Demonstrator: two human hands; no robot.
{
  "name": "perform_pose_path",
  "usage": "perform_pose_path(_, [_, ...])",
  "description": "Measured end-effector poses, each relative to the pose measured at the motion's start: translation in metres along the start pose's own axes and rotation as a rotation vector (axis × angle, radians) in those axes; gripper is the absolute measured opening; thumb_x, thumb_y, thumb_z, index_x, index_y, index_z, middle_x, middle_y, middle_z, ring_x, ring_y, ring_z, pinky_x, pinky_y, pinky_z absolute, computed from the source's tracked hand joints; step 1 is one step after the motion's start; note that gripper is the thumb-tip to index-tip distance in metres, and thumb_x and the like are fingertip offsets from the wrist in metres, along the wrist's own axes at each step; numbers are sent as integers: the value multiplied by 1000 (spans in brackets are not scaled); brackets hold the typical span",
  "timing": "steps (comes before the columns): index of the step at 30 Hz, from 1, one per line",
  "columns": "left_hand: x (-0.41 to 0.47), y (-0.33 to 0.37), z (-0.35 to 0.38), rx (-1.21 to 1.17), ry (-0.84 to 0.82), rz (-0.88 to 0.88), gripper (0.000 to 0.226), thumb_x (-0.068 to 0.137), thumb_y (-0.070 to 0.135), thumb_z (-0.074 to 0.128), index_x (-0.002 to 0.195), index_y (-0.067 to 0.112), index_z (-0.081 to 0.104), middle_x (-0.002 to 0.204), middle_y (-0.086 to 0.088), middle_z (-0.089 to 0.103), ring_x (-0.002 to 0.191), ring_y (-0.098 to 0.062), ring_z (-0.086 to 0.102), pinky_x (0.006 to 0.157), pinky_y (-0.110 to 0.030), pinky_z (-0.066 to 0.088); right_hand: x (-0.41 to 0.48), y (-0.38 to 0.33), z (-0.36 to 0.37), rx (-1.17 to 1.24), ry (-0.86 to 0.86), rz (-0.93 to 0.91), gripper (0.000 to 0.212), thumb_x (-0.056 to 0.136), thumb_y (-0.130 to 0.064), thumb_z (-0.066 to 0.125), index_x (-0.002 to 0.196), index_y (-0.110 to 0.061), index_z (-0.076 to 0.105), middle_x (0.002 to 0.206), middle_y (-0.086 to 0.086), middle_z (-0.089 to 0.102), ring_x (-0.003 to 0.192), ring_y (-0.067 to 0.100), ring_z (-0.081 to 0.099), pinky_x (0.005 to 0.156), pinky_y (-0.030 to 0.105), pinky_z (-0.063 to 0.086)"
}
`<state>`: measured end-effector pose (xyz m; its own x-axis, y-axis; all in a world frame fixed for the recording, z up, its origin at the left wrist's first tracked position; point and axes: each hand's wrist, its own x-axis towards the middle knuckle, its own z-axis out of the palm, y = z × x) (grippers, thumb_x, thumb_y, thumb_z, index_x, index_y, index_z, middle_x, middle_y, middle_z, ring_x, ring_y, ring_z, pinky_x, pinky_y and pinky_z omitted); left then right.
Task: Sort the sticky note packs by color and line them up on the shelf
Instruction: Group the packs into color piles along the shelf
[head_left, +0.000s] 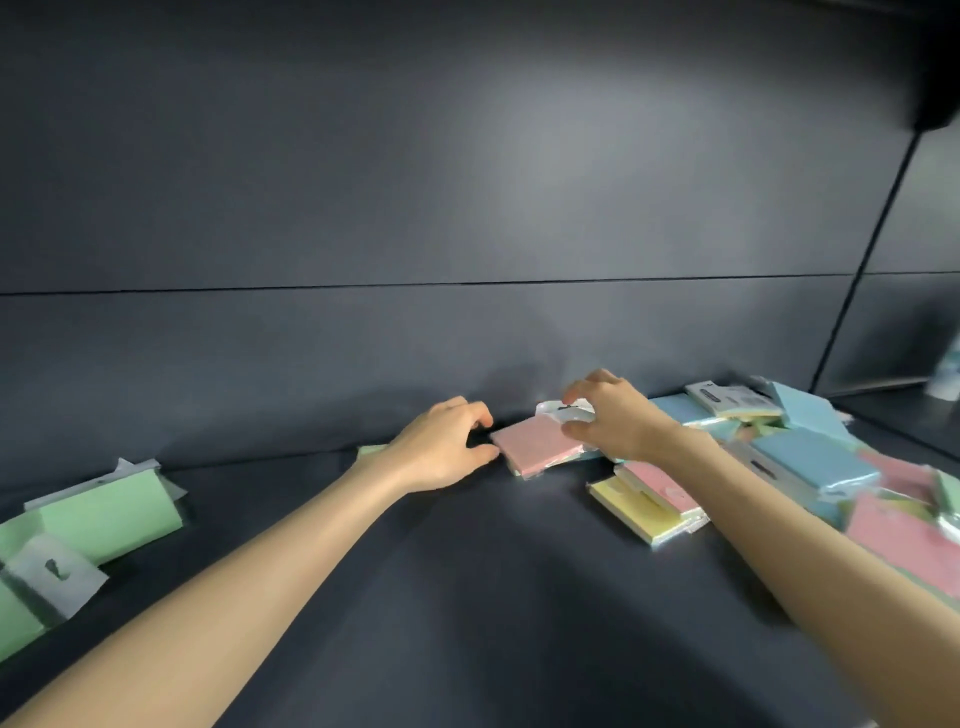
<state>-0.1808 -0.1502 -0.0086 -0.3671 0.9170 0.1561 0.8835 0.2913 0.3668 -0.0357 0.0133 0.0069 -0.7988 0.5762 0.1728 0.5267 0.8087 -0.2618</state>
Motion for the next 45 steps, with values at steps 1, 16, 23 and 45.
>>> perform_pose_path(1, [6, 7, 4, -18, -5, 9, 40, 92, 36, 54, 127, 17, 49, 125, -1, 49, 117, -18, 47, 96, -36, 43, -4, 9, -2, -8, -4, 27, 40, 88, -26, 60, 126, -16, 54, 132, 10, 43, 125, 31, 40, 102, 35, 36])
perform_pose_path(16, [52, 46, 36, -73, -114, -246, 46, 77, 58, 65, 83, 14, 53, 80, 2, 53, 80, -21, 48, 55, -29, 33, -11, 75, -19, -7, -170, 80, 56, 85, -40, 62, 136, -24, 46, 131, 4, 55, 118, 23, 50, 92, 30, 40])
perform_pose_path(23, [51, 65, 45, -328, 0, -367, 52, 63, 46, 82, 91, 9, 58, 85, -4, 65, 72, -18, 56, 65, -28, 40, -2, 90, -26, -38, -256, -56, 44, 87, -42, 60, 123, -17, 57, 112, 1, 61, 104, 21, 52, 82, 28, 40])
perform_pose_path(45, [32, 122, 17, -1010, 547, -342, 50, 71, 17, 82, 107, 7, 50, 100, -2, 65, 83, -13, 68, 60, -29, 59, -16, 80, -49, 805, -221, -213, 41, 83, -11, 70, 120, -9, 55, 105, 11, 69, 86, 19, 67, 75, 24, 55])
